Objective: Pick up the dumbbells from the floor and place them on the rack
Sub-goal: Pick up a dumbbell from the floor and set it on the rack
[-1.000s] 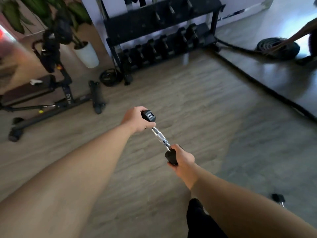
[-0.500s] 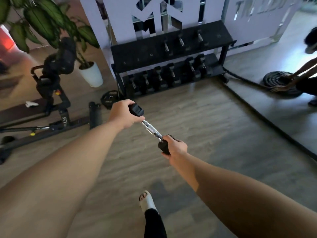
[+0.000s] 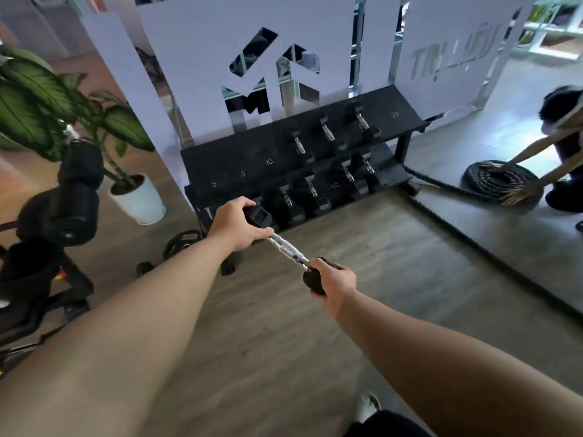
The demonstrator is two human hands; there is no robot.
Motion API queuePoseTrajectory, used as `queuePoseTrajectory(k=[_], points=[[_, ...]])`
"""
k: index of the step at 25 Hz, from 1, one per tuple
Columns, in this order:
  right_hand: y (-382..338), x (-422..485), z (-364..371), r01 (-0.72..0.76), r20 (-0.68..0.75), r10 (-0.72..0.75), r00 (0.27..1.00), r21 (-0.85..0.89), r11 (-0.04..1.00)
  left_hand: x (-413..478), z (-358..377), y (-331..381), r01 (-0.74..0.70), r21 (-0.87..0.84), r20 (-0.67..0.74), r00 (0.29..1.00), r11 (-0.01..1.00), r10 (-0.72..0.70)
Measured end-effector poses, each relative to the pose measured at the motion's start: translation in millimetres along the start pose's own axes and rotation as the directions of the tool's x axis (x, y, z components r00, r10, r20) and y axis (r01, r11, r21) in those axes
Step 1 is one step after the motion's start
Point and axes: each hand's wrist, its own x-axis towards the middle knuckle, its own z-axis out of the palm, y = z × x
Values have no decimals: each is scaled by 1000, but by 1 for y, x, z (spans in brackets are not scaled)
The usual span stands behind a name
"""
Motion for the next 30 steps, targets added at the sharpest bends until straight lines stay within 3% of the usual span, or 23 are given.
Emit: queuePoseTrajectory(k=[6,13,20,30], points=[[-88,153,109,1,49,1,999,-36,999,181,5,-16,2,14,-59,998,1000,-2],[-148,260,231,-64,99,75,992,-108,992,329,-16,-57,71,54,-88,994,996,-66],[-146,362,371,-53,19,58,998,-205,977,501,-27,-148,-24,147,35,999,989,19],[-110,504,548,-276,-178,254,951,-111,955,718,15,-275,-87,238,297,955,967,13]])
